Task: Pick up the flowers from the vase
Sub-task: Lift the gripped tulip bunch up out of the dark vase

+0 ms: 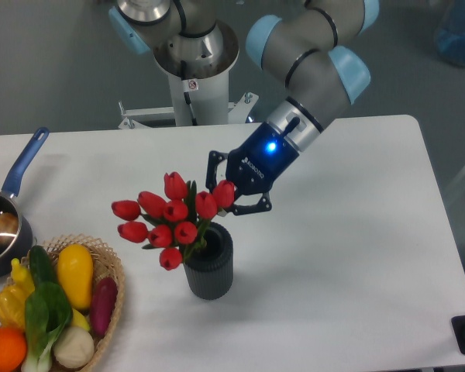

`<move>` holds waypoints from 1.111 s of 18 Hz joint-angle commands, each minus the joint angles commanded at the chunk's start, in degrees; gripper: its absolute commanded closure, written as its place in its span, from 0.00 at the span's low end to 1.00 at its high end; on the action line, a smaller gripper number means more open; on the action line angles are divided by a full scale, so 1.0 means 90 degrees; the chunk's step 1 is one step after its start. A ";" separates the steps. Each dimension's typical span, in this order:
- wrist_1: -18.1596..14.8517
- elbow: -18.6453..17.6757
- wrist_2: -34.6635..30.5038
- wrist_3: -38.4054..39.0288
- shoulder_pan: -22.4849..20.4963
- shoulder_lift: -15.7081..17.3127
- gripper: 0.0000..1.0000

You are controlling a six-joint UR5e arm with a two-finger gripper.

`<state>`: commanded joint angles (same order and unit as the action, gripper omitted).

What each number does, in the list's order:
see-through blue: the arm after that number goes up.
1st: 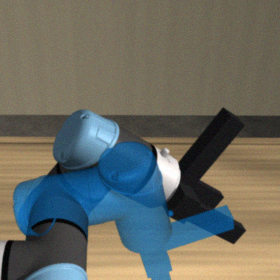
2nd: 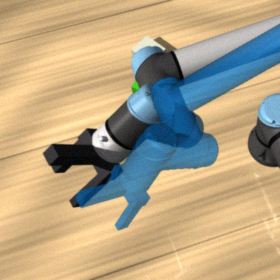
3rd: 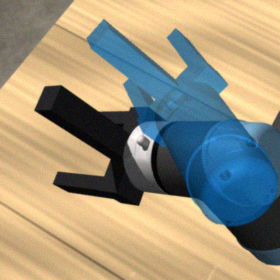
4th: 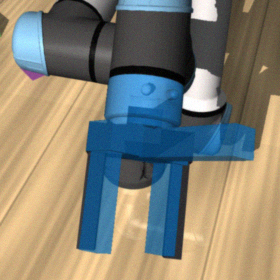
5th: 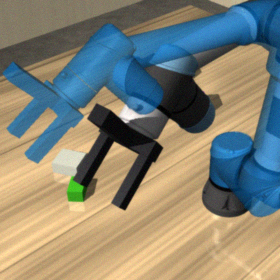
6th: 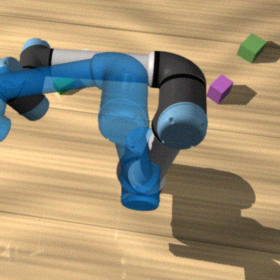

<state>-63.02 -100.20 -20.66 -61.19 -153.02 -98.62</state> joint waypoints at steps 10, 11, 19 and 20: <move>0.0000 0.0860 0.0606 0.1407 -0.0439 0.0108 1.00; 0.0000 0.0918 0.0626 0.1553 -0.0517 0.0137 1.00; 0.0029 0.1202 0.0705 0.1965 -0.1308 0.0167 1.00; 0.0029 0.1154 0.0646 0.1946 -0.1357 0.0215 1.00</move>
<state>-62.75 -89.82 -14.85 -43.68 -165.23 -96.68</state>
